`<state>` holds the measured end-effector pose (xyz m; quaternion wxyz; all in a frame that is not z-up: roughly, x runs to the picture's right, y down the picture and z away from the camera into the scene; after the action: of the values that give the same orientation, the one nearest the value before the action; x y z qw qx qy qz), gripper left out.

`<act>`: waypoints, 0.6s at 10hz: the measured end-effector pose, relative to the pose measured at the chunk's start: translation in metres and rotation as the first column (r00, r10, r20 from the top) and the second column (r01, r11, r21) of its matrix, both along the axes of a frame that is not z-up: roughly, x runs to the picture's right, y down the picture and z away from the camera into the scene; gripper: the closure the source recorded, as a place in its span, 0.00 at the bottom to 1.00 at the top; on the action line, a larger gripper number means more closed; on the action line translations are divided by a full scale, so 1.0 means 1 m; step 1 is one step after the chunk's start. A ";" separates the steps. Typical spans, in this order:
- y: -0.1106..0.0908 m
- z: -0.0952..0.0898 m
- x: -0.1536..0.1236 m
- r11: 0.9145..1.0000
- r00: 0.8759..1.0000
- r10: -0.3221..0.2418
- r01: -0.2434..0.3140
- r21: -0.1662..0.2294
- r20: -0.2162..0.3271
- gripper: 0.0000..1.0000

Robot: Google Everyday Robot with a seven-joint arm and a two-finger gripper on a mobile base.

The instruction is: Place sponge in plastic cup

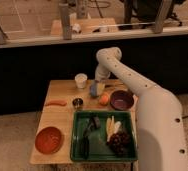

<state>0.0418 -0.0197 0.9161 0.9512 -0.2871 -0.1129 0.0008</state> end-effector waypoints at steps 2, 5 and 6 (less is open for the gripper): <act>0.000 0.004 0.000 1.000 1.000 0.000 0.000 -0.005 -0.001 1.00; -0.001 0.007 0.003 1.000 1.000 0.014 -0.014 -0.012 -0.001 0.76; -0.002 0.007 0.004 1.000 1.000 0.015 -0.015 -0.012 -0.001 0.68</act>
<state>0.0453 -0.0212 0.9230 0.9495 -0.2920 -0.1148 0.0089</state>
